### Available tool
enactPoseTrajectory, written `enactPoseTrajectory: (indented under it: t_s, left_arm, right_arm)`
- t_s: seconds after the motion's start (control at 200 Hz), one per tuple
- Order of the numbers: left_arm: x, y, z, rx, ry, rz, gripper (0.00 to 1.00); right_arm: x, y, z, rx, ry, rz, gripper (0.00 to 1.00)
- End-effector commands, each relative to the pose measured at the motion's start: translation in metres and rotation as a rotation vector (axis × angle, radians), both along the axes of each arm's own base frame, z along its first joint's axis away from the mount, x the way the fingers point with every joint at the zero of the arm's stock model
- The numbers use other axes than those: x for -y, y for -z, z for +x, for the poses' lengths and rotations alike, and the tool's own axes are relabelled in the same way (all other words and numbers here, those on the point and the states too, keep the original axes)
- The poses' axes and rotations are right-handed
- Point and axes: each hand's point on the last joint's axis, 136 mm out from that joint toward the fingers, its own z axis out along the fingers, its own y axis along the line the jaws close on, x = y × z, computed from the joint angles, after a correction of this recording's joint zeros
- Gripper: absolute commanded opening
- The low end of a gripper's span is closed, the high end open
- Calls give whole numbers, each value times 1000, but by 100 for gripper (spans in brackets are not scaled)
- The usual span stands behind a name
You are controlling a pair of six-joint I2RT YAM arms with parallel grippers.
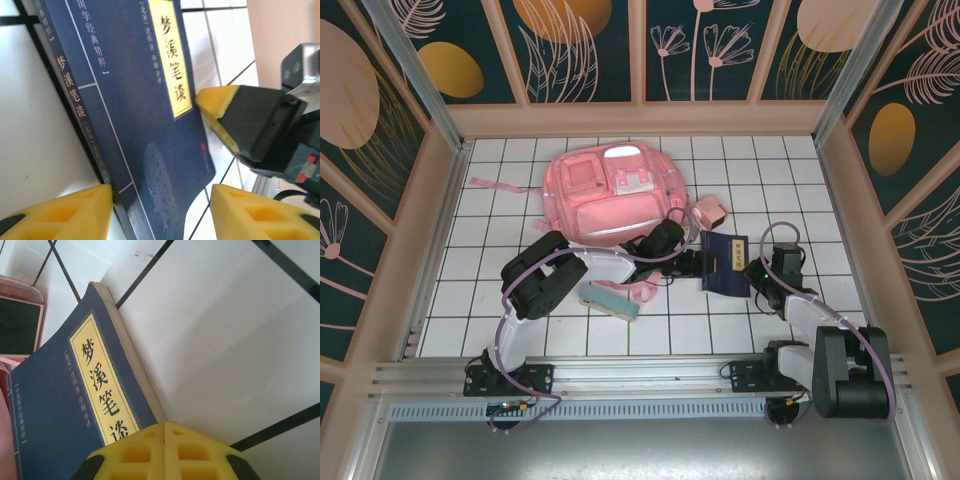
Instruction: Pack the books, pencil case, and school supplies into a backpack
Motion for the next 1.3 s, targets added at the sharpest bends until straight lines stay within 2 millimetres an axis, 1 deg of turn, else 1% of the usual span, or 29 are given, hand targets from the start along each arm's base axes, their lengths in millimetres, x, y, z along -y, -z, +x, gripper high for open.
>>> enactPoseTrajectory:
  t_s: [0.0, 0.05, 0.14, 0.225, 0.3, 0.415, 0.551, 0.666, 0.711, 0.771, 0.796, 0.866, 0.921, 0.971, 1.031, 1.096, 1.166, 1.216, 1.251, 1.271, 1.296]
  left_arm:
    - [37, -70, -13, 84, 98, -253, 55]
    - [39, -68, -12, 81, 94, -246, 55]
    - [37, -54, -8, 68, 67, -195, 55]
    - [34, -32, -1, 50, 33, -98, 54]
    - [29, -18, 4, 50, 4, -34, 54]
    - [28, -12, 6, 56, -5, -17, 53]
    - [26, -1, 10, 80, 3, 48, 52]
    - [23, 2, 10, 88, -2, 61, 46]
    - [21, 2, 11, 92, -8, 68, 39]
    - [21, 0, 13, 102, -12, 71, 31]
    - [20, -1, 13, 106, -16, 73, 27]
    - [19, -4, 13, 113, -19, 75, 12]
    - [19, -8, 13, 118, -19, 63, 0]
    - [17, -15, 13, 124, -25, 46, 0]
    - [16, -26, 12, 138, -32, 19, 0]
    - [11, -39, 14, 156, -46, -10, 0]
    - [5, -58, 17, 170, -64, -57, 0]
    - [0, -70, 19, 177, -77, -90, 0]
    - [-3, -78, 20, 178, -85, -114, 0]
    - [-5, -84, 20, 181, -89, -135, 0]
    - [-8, -90, 21, 181, -92, -156, 0]
  right_arm:
    - [-29, 15, -24, -106, -116, 101, 0]
    - [-29, 15, -24, -108, -116, 100, 0]
    - [-29, 15, -24, -106, -118, 100, 0]
    - [-29, 15, -24, -107, -117, 100, 0]
    - [-29, 15, -24, -103, -117, 101, 0]
    - [-29, 14, -24, -103, -118, 102, 0]
    - [-30, 15, -24, -104, -119, 103, 0]
    - [-29, 14, -24, -102, -118, 102, 0]
    - [-29, 14, -24, -103, -115, 100, 0]
    - [-28, 13, -24, -100, -114, 98, 0]
    - [-28, 13, -24, -99, -114, 99, 3]
    - [-28, 11, -24, -88, -115, 98, 12]
    - [-28, 8, -23, -76, -116, 97, 15]
    - [-28, 4, -23, -57, -116, 102, 20]
    - [-28, -2, -21, -26, -118, 112, 30]
    - [-29, -14, -18, 30, -129, 134, 35]
    - [-34, -32, -14, 108, -148, 177, 41]
    - [-39, -46, -11, 165, -166, 215, 48]
    - [-43, -55, -8, 202, -180, 242, 50]
    - [-45, -61, -7, 225, -192, 257, 54]
    - [-48, -67, -5, 248, -204, 278, 56]
